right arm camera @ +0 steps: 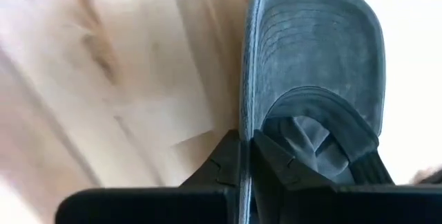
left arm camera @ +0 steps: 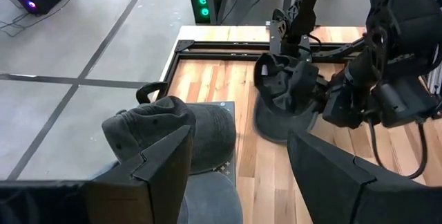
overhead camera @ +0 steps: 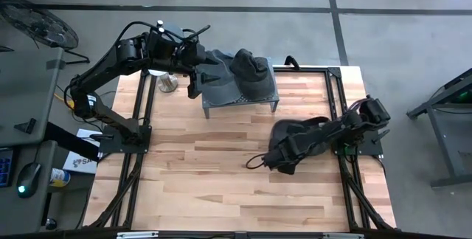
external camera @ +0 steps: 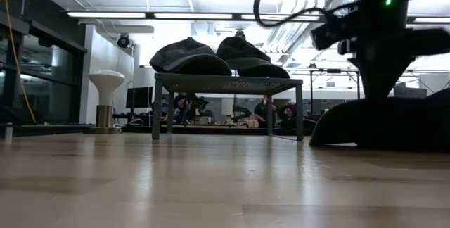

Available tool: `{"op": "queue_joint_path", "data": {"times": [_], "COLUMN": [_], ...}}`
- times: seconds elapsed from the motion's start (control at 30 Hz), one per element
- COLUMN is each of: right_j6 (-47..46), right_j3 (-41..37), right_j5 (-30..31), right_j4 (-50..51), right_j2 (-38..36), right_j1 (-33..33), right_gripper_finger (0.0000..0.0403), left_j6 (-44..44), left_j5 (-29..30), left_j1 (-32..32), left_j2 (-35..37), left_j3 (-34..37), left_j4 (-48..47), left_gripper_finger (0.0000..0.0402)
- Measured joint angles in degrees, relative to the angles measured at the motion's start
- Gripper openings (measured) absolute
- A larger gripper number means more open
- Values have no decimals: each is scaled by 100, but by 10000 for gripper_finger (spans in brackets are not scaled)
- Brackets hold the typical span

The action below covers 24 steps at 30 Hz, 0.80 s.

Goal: Pick & Place hat
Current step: Stack the black cap on top of the other black cap

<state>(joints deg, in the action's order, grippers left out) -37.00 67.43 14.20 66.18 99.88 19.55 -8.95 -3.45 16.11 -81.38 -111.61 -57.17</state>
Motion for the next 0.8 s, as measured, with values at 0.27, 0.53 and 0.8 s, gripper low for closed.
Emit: {"op": "queue_joint_path", "data": {"times": [0.27, 0.53, 0.8], "right_j6": [-395, -1180, -768], "right_j3": [-1, -1, -1], "right_j5": [-599, -751, 319], "right_j4": [-123, -418, -1647], "right_j2": [-1260, -2992, -4194], "right_j1": [11, 5, 48], "right_gripper_finger": [7, 7, 7], "left_j6": [0, 0, -115], "left_j5": [2, -3, -454], "left_j1": [0, 0, 1], "left_j2": [0, -13, -92], "left_j3": [-1, -1, -3], "left_j4": [1, 15, 62], "left_gripper_finger": [232, 232, 232]}}
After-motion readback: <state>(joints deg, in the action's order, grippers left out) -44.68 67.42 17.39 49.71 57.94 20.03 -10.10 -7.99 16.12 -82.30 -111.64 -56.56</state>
